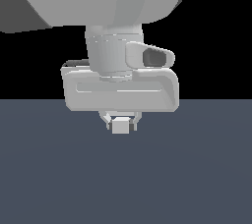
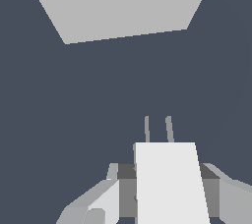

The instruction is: Plug the charger into the wall socket.

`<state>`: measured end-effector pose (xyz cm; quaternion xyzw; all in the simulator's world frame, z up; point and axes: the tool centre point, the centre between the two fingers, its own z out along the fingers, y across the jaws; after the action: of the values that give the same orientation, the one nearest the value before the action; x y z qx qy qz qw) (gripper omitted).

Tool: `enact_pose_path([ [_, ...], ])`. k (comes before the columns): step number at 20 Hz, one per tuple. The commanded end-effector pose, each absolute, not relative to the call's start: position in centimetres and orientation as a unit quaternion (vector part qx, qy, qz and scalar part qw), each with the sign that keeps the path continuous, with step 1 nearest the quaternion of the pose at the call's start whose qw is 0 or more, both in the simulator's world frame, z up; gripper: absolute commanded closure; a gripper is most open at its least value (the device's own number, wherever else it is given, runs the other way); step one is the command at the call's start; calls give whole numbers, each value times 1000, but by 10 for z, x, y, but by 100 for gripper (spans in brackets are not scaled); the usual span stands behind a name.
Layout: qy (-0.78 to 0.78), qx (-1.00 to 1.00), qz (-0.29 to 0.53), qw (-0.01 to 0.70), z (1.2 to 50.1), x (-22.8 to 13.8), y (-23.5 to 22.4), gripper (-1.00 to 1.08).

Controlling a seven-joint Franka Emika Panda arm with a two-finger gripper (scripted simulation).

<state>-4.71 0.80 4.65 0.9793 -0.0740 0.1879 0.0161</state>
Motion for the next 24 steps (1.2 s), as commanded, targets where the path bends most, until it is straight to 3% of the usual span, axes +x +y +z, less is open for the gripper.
enact_pose_path([
  [1,-58,980,189,14,57,-41,7,108],
  [12,-3,982,188,2,93,-18,8,108],
  [24,9,982,187,-2,100,-13,10,108],
])
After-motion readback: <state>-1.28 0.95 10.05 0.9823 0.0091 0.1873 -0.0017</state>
